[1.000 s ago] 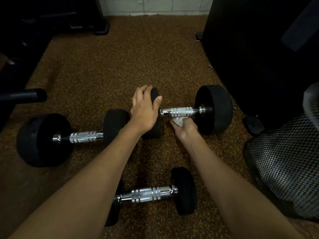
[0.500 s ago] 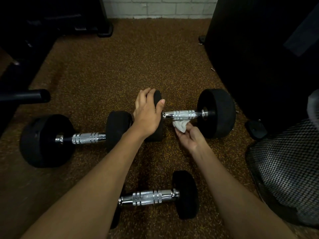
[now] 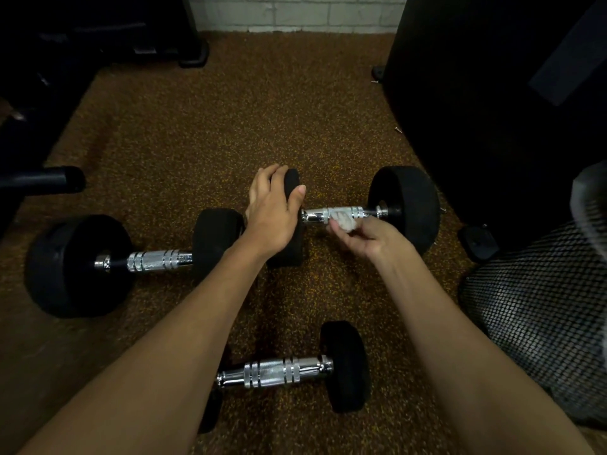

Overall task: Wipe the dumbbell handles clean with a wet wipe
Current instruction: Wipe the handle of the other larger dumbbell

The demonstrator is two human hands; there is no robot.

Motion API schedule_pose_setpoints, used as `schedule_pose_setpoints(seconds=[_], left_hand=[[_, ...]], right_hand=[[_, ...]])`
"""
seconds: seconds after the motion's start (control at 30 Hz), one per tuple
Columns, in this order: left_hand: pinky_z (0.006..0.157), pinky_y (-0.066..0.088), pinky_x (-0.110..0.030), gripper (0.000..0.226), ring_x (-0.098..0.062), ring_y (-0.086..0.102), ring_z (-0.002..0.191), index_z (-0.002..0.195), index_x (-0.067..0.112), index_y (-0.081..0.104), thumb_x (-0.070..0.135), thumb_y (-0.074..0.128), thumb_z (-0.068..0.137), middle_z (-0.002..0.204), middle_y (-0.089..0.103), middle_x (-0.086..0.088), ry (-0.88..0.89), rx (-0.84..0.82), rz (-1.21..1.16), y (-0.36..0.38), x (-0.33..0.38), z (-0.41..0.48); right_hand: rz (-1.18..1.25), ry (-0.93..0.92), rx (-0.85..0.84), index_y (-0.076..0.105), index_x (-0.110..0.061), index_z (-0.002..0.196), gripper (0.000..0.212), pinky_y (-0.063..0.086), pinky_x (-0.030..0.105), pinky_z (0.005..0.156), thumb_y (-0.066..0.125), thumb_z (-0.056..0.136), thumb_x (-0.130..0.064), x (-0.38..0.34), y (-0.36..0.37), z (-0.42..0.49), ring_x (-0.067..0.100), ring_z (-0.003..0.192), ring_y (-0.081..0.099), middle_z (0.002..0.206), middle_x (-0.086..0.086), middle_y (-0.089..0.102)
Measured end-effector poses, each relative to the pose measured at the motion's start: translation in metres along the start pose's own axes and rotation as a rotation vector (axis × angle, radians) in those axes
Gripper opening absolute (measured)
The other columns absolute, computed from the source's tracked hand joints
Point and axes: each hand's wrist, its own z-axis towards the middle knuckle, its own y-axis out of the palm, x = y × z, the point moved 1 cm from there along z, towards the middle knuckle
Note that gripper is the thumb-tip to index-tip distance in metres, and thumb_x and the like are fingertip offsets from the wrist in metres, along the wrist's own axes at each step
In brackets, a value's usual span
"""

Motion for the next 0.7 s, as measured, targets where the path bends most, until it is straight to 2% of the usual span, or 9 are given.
schedule_pose_setpoints(seconds=[0.2, 0.27, 0.33, 0.4, 0.43, 0.47, 0.53, 0.6, 0.7], left_hand=[[0.113, 0.016, -0.041, 0.053, -0.025, 0.012, 0.142, 0.146, 0.015, 0.026, 0.037, 0.036, 0.099, 0.152, 0.019, -0.006, 0.007, 0.013, 0.014, 0.0, 0.0, 0.001], [0.113, 0.016, -0.041, 0.053, -0.025, 0.011, 0.142, 0.146, 0.015, 0.026, 0.037, 0.036, 0.099, 0.152, 0.019, -0.006, 0.009, 0.01, 0.014, 0.0, 0.0, 0.0], [0.114, 0.015, -0.041, 0.053, -0.025, 0.01, 0.143, 0.146, 0.014, 0.025, 0.038, 0.036, 0.1, 0.152, 0.019, -0.005, 0.012, 0.002, 0.004, 0.0, 0.0, -0.001], [0.114, 0.014, -0.042, 0.054, -0.025, 0.009, 0.143, 0.147, 0.014, 0.025, 0.038, 0.035, 0.1, 0.152, 0.018, -0.006, 0.017, -0.005, -0.008, 0.0, 0.0, -0.002], [0.114, 0.014, -0.043, 0.054, -0.026, 0.009, 0.143, 0.147, 0.014, 0.024, 0.038, 0.035, 0.1, 0.152, 0.018, -0.006, 0.018, -0.009, -0.012, 0.0, 0.0, -0.002], [0.115, 0.014, -0.044, 0.054, -0.026, 0.008, 0.143, 0.147, 0.014, 0.024, 0.038, 0.035, 0.1, 0.152, 0.018, -0.006, 0.016, -0.013, -0.014, 0.0, 0.0, -0.002], [0.115, 0.014, -0.044, 0.054, -0.026, 0.007, 0.143, 0.147, 0.015, 0.023, 0.039, 0.034, 0.1, 0.153, 0.017, -0.006, 0.009, -0.018, -0.018, 0.0, 0.0, -0.003], [0.115, 0.014, -0.044, 0.054, -0.025, 0.007, 0.143, 0.147, 0.016, 0.023, 0.039, 0.034, 0.1, 0.153, 0.016, -0.005, 0.006, -0.015, -0.014, 0.0, 0.0, -0.003], [0.114, 0.015, -0.043, 0.054, -0.025, 0.009, 0.142, 0.147, 0.015, 0.023, 0.039, 0.034, 0.1, 0.152, 0.017, -0.005, 0.008, -0.01, -0.009, 0.0, 0.001, -0.002]], right_hand=[[0.024, -0.007, -0.044, 0.045, 0.005, 0.133, 0.039, 0.057, 0.028, 0.048, 0.042, 0.095, 0.007, -0.007, -0.003, -0.019, 0.037, 0.124, 0.049, 0.135, 0.025, 0.048], [-0.07, -0.082, -0.037, 0.051, 0.006, 0.125, 0.032, 0.059, 0.028, 0.052, 0.045, 0.094, 0.006, -0.009, -0.003, -0.025, 0.031, 0.114, 0.058, 0.124, 0.023, 0.056], [-0.425, -0.36, 0.082, 0.062, 0.002, 0.11, 0.021, 0.06, 0.029, 0.067, 0.052, 0.091, 0.002, -0.012, -0.004, -0.032, 0.024, 0.096, 0.065, 0.107, 0.017, 0.065], [-1.021, -0.87, 0.286, 0.069, -0.006, 0.107, 0.022, 0.052, 0.024, 0.079, 0.055, 0.09, -0.007, -0.018, -0.009, -0.035, 0.017, 0.087, 0.065, 0.099, 0.006, 0.069], [-1.279, -1.083, 0.294, 0.069, -0.007, 0.111, 0.024, 0.049, 0.022, 0.081, 0.054, 0.091, -0.009, -0.017, -0.01, -0.035, 0.017, 0.089, 0.065, 0.1, 0.004, 0.069], [-1.484, -1.192, 0.253, 0.067, -0.006, 0.114, 0.026, 0.047, 0.024, 0.085, 0.053, 0.092, -0.008, -0.014, -0.011, -0.032, 0.019, 0.093, 0.064, 0.104, 0.006, 0.068], [-1.749, -1.242, 0.187, 0.063, -0.003, 0.118, 0.03, 0.045, 0.03, 0.097, 0.051, 0.091, -0.001, -0.003, -0.017, -0.017, 0.025, 0.106, 0.061, 0.115, 0.013, 0.065], [-1.794, -1.277, 0.156, 0.059, -0.001, 0.123, 0.035, 0.034, 0.033, 0.108, 0.049, 0.089, 0.005, 0.006, -0.023, -0.003, 0.029, 0.12, 0.053, 0.125, 0.017, 0.06], [-1.769, -1.326, 0.078, 0.064, -0.001, 0.112, 0.032, 0.04, 0.032, 0.101, 0.047, 0.087, 0.007, 0.004, -0.014, 0.004, 0.027, 0.11, 0.058, 0.112, 0.015, 0.066]])
